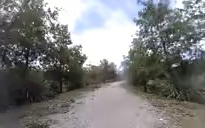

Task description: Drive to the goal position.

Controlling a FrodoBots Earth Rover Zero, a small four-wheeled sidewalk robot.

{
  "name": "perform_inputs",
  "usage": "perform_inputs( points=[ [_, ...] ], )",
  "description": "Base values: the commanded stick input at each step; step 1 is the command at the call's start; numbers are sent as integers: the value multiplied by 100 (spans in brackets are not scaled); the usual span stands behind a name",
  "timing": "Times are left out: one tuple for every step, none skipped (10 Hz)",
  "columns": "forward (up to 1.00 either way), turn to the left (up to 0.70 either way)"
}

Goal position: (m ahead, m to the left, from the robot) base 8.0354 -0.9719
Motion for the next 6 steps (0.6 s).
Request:
perform_inputs(
  points=[
    [45,0],
    [45,0],
    [45,0],
    [45,0],
    [45,0],
    [45,0]
  ],
)
